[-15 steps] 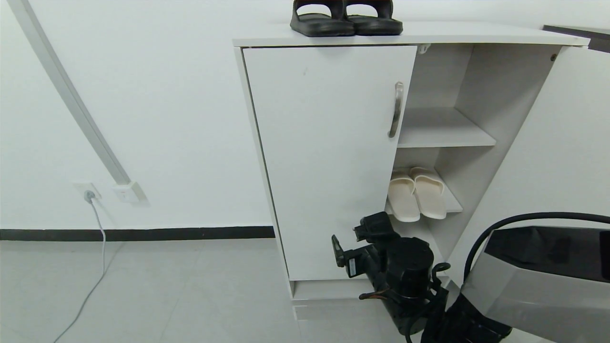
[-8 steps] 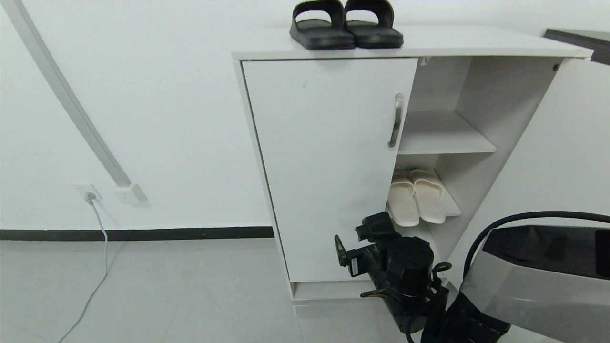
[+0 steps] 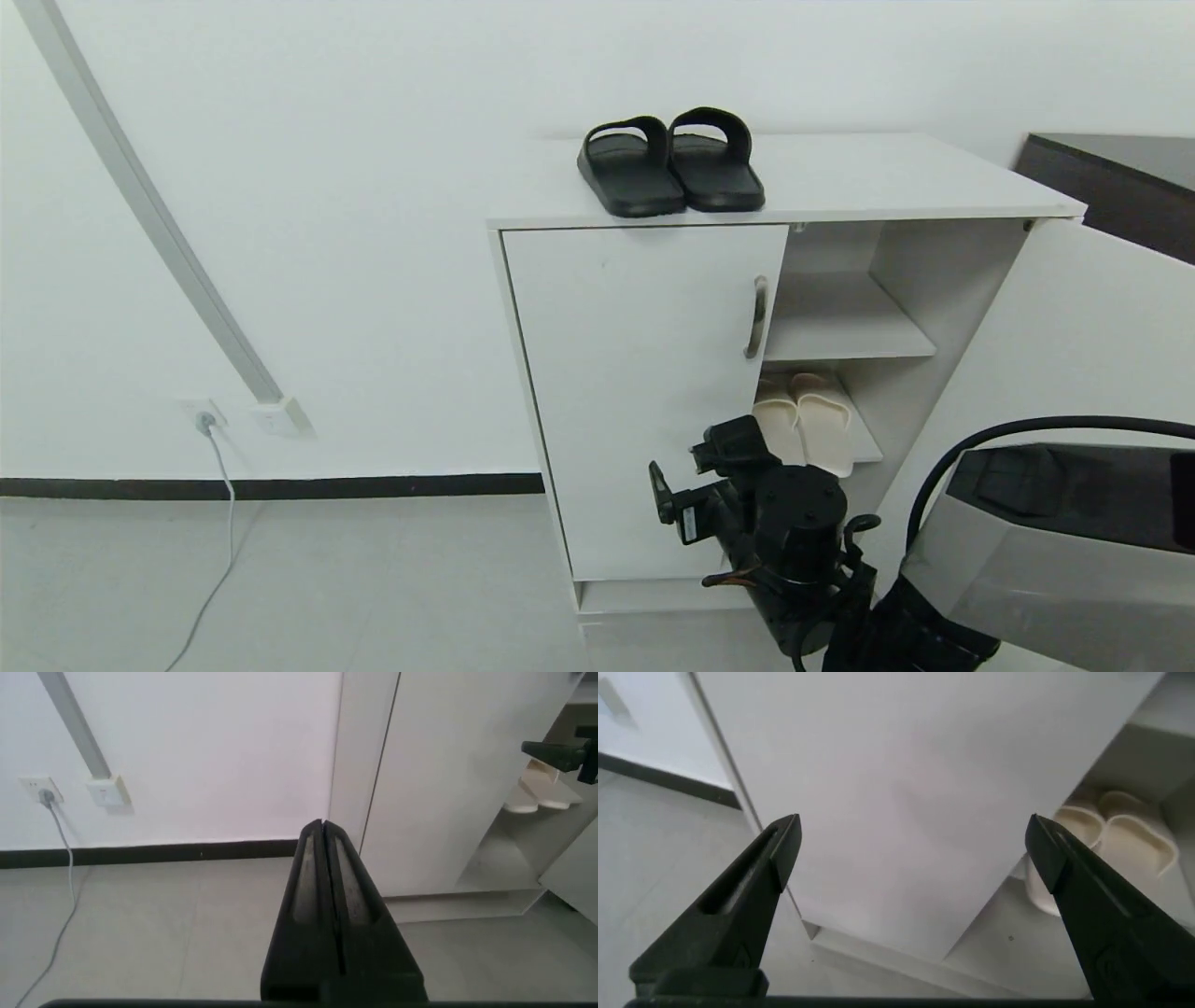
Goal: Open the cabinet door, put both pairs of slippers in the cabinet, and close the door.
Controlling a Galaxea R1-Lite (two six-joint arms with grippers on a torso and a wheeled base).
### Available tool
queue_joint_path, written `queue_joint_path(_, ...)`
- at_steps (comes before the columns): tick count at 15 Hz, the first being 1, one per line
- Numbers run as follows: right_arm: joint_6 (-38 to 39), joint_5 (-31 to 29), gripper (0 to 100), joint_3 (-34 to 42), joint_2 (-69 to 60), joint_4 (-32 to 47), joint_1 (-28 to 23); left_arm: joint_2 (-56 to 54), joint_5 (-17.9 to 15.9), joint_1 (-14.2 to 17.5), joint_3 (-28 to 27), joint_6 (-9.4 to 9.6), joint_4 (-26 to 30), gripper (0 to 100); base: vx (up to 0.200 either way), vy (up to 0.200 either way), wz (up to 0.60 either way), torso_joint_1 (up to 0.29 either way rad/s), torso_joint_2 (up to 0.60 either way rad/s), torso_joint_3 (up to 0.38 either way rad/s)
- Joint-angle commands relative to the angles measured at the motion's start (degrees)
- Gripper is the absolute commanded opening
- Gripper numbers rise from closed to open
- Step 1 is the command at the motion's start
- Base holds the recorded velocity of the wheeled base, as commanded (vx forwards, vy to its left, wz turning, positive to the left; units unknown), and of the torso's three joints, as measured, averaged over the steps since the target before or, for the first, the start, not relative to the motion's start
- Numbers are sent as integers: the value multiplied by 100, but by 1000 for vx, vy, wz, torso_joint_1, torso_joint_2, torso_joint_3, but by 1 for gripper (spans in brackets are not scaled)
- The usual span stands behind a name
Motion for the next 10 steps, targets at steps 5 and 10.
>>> queue_joint_path(5, -1, 26, 100, 10, -1, -3, 5, -1, 1, 0, 0, 5, -5, 0, 0, 0, 0, 159, -481, -318)
queue_joint_path(10, -1, 26, 100, 45, -10, -29, -3, -1, 1, 0, 0, 5, 4, 0, 0, 0, 0, 196, -499, -309)
